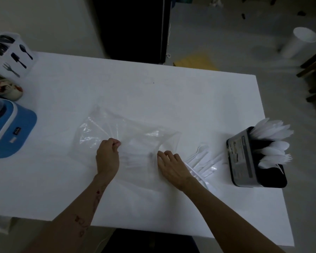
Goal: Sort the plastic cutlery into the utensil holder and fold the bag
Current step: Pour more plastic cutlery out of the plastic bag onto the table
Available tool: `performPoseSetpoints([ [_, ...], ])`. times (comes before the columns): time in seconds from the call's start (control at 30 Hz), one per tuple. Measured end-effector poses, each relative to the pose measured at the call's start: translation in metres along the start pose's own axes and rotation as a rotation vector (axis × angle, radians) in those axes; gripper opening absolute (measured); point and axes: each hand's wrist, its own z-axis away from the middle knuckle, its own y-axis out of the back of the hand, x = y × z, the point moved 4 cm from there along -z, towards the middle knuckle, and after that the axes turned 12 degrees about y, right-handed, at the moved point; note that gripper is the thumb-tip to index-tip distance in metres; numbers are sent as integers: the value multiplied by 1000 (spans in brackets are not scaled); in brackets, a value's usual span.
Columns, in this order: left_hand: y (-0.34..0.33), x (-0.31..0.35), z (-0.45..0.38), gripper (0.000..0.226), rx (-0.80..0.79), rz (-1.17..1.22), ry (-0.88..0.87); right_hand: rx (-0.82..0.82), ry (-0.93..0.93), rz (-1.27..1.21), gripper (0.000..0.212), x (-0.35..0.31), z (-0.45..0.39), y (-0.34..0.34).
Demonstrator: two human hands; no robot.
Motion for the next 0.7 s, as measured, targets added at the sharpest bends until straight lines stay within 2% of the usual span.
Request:
performPoseSetpoints([
  [0.1, 1, 2, 2, 12, 10, -25, -24, -83, -66, -58, 55, 1, -13, 1],
  [0.23, 1, 2, 3, 12, 24, -58, -33, -92, -66, -23, 40, 4, -15, 3],
  [0.33, 2, 0, 3, 12, 16, -54, -39, -32, -43, 48, 21, 9, 1, 7],
  [0.43, 3, -1, 3, 12, 10, -36, -43, 22, -46, 84, 24, 23, 25, 15],
  [0.57, 10, -1, 2, 12, 26, -36, -42, 69, -149, 82, 23, 55, 63, 19],
  [0.6, 12, -1, 2, 12, 40, -49, -50, 70, -174, 57, 25, 62, 70, 18],
  [0.7, 17, 2, 3, 12, 67, -71, -68, 49, -238, -54, 53, 74, 78, 12],
])
